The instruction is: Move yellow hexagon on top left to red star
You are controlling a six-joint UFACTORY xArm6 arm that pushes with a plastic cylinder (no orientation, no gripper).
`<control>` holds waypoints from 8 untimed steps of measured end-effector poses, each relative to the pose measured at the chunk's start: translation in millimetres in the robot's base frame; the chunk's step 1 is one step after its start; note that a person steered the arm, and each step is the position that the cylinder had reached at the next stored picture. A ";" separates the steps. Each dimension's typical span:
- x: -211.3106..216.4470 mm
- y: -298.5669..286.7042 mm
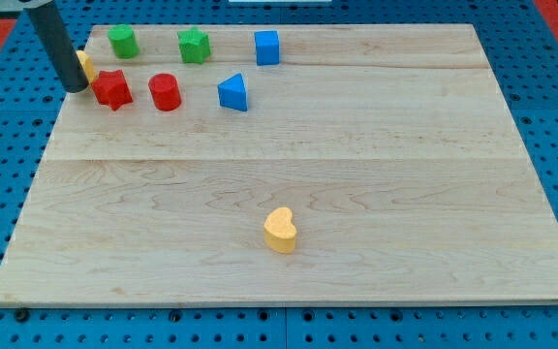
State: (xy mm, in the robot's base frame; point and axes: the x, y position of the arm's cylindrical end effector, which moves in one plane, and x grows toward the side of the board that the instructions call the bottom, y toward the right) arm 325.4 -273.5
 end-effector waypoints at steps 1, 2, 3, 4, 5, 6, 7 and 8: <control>8.4 -21.9; 9.1 -29.5; 7.3 -31.0; 7.3 -31.0; 5.8 -31.5; -16.8 -30.6; -24.4 -31.3; -32.3 -30.8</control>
